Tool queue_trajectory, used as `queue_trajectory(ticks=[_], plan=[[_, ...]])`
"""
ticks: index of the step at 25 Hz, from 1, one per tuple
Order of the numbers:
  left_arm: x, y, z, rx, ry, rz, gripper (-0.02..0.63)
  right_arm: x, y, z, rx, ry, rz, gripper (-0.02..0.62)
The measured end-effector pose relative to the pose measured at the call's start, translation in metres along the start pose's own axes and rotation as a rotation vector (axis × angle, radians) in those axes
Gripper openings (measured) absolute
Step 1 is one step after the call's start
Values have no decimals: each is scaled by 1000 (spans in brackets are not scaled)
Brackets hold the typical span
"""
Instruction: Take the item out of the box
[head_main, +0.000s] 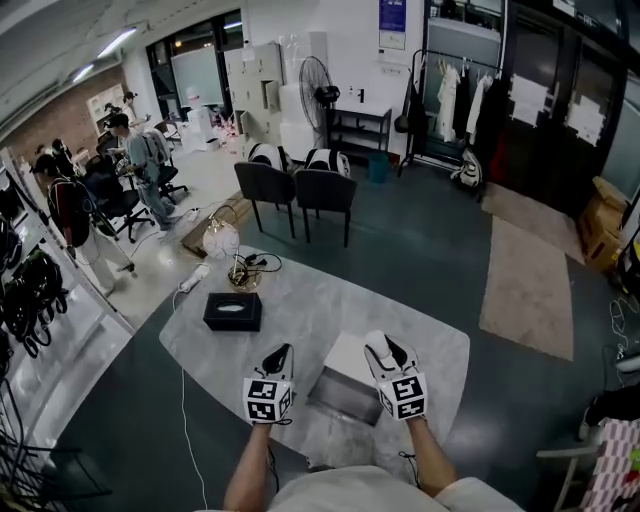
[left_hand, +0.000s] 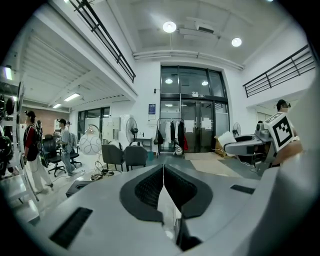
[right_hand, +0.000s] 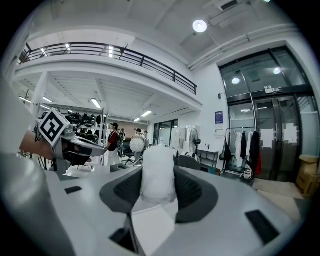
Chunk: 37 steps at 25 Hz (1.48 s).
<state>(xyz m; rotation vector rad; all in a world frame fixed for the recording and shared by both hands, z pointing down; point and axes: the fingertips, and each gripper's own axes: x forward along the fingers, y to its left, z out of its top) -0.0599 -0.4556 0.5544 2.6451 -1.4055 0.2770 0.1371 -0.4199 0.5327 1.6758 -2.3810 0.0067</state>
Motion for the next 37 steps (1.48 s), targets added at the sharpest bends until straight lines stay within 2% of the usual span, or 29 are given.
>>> queue_trajectory(ticks=[17, 37], plan=[[4, 1, -4, -11, 6, 6, 17, -2, -6, -11, 27, 15, -23, 181], [7, 3, -20, -19, 42, 1, 17, 5, -3, -24, 29, 55, -10, 181]])
